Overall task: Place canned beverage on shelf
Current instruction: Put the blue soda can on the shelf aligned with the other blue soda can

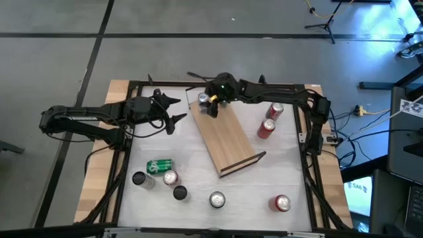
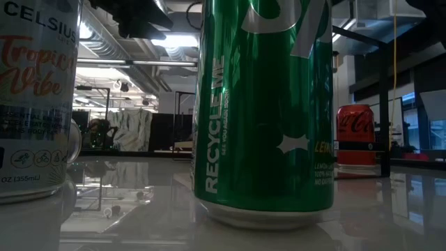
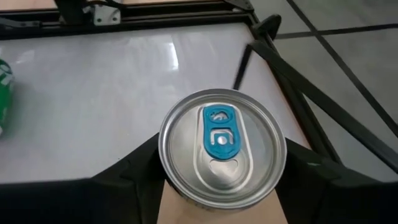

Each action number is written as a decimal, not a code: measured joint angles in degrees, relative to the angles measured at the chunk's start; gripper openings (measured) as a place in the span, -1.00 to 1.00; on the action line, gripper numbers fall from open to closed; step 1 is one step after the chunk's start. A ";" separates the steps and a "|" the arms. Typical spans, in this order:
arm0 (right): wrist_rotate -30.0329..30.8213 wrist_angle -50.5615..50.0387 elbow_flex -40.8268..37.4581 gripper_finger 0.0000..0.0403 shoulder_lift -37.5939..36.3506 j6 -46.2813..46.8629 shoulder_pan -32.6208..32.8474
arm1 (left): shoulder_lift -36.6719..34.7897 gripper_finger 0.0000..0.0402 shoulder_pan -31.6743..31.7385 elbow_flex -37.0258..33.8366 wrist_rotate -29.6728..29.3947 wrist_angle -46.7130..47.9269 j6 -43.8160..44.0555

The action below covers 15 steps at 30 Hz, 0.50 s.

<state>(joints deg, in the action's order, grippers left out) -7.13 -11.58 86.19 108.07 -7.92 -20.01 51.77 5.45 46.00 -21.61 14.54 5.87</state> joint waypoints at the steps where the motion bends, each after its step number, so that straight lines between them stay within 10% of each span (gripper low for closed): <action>1: 0.02 -0.50 0.00 0.17 0.00 0.00 -0.15 | 0.00 0.55 -0.02 0.00 0.00 -0.02 0.00; 15: 0.06 -2.09 0.07 0.17 1.19 -0.58 -0.60 | 0.02 0.55 0.00 -0.02 0.00 0.00 0.00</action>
<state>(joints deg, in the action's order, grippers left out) -7.07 -13.67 86.26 109.26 -8.50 -20.62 51.79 5.45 45.98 -21.61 14.55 5.87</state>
